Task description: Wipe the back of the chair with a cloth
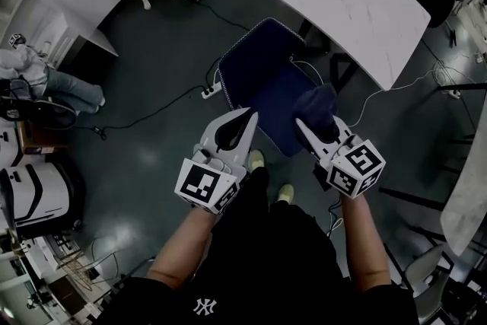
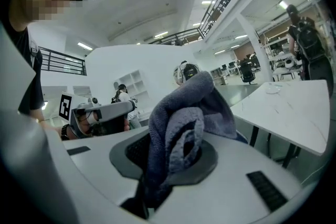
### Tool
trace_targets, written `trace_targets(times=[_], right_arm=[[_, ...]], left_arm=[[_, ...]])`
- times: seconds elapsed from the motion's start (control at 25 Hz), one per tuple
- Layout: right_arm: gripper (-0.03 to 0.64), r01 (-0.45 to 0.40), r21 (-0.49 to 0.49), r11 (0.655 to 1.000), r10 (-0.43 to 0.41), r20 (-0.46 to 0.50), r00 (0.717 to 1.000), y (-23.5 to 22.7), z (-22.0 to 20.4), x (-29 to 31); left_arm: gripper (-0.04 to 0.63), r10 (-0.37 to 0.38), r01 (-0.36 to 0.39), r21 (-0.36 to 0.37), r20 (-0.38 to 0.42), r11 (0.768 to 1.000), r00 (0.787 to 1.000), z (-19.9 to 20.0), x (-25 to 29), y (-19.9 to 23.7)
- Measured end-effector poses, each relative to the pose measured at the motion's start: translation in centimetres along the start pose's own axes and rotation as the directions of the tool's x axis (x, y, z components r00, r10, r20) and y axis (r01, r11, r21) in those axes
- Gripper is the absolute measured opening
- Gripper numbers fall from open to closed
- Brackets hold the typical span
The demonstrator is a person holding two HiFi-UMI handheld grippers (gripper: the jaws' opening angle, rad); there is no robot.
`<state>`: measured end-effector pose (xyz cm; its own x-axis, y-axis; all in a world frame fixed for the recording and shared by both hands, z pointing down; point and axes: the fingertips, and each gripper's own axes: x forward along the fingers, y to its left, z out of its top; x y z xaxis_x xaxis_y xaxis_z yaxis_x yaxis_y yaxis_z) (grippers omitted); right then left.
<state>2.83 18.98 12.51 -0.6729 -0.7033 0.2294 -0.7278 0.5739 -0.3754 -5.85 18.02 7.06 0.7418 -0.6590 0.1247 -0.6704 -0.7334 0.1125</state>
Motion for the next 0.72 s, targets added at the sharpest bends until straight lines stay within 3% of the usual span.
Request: trace_targets(times=[0.4, 0.72], right_arm=[[0.083, 0.071, 0.077, 0.994, -0.065, -0.075, 0.995, -9.5, -4.7, 10.2], [0.083, 0.1, 0.108, 0.989, -0.083, -0.155, 0.984, -20.7, -12.1, 15.0]], left_arm=[[0.008, -0.076, 0.076, 0.011, -0.052, 0.997, 0.996, -6.3, 8.1, 7.0], [0.008, -0.053, 0.048, -0.04, -0.129, 0.998, 0.99, -14.7, 15.2, 9.2]])
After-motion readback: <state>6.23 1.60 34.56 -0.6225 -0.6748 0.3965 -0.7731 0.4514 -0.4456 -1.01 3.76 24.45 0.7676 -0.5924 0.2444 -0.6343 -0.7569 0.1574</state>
